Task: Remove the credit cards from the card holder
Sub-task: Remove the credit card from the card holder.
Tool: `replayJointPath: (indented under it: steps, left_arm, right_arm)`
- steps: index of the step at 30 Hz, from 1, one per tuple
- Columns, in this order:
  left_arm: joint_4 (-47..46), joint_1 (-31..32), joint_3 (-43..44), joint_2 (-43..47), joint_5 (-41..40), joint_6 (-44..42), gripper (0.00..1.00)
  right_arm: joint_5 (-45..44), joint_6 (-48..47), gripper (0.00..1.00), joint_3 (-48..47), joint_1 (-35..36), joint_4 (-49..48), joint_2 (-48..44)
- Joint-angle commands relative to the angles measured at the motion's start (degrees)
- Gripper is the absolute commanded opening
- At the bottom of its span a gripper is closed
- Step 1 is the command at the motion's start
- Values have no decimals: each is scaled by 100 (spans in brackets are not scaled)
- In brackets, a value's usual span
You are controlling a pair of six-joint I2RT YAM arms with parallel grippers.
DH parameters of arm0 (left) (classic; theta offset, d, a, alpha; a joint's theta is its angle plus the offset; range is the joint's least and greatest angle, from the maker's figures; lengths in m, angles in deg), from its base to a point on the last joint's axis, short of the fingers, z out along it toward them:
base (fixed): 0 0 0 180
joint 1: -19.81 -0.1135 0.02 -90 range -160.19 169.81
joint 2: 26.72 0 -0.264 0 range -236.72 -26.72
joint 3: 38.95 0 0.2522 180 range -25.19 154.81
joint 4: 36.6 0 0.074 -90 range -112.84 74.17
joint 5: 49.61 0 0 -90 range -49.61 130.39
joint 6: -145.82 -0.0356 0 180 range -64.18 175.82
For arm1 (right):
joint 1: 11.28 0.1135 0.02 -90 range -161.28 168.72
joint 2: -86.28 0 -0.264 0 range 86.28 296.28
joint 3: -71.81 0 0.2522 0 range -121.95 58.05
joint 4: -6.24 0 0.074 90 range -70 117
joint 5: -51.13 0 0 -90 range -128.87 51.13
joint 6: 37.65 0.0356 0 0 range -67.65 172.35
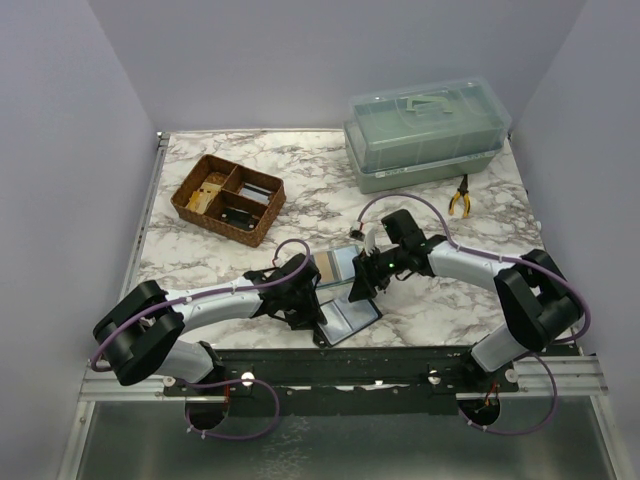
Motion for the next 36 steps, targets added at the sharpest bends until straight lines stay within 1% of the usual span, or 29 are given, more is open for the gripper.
replayJointPath:
  steps: [1, 5, 11, 13, 19, 24, 27, 30, 32, 34, 35, 36]
  left_arm:
    - [53, -30, -146, -185, -171, -151, 39]
    - [54, -41, -178, -192, -171, -151, 38]
    - [53, -82, -244, -156, -171, -151, 36]
    - [53, -98, -265, -156, -162, -159, 36]
    - [53, -128, -271, -174, -144, -171, 36]
    - [53, -136, -250, -174, -128, -178, 36]
    - [53, -145, -237, -174, -127, -184, 36]
    - [53, -141, -238, -168, -112, -187, 36]
    - [53, -145, -239, -150, -109, -173, 35]
    - [53, -142, -249, -127, -102, -173, 35]
    - [53, -144, -251, -108, -101, -163, 35]
    - [53, -145, -255, -92, -103, -154, 35]
  right_arm:
    - [-62, 86, 56, -175, 36, 198, 214]
    - [-119, 88, 56, -220, 30, 287, 395]
    - [-659, 91, 57, -213, 34, 252, 375]
    - [-718, 93, 57, -207, 34, 255, 357]
    - [-511, 45, 57, -217, 30, 323, 368]
    - [385, 27, 55, -211, 34, 356, 309]
    - [663, 17, 51, -202, 33, 386, 271]
    - [907, 60, 50, -198, 30, 391, 242]
    - [911, 92, 50, -203, 34, 368, 233]
    - [693, 91, 50, -200, 34, 345, 252]
    - [551, 91, 49, -209, 30, 361, 282]
    - [470, 87, 45, -219, 33, 384, 312]
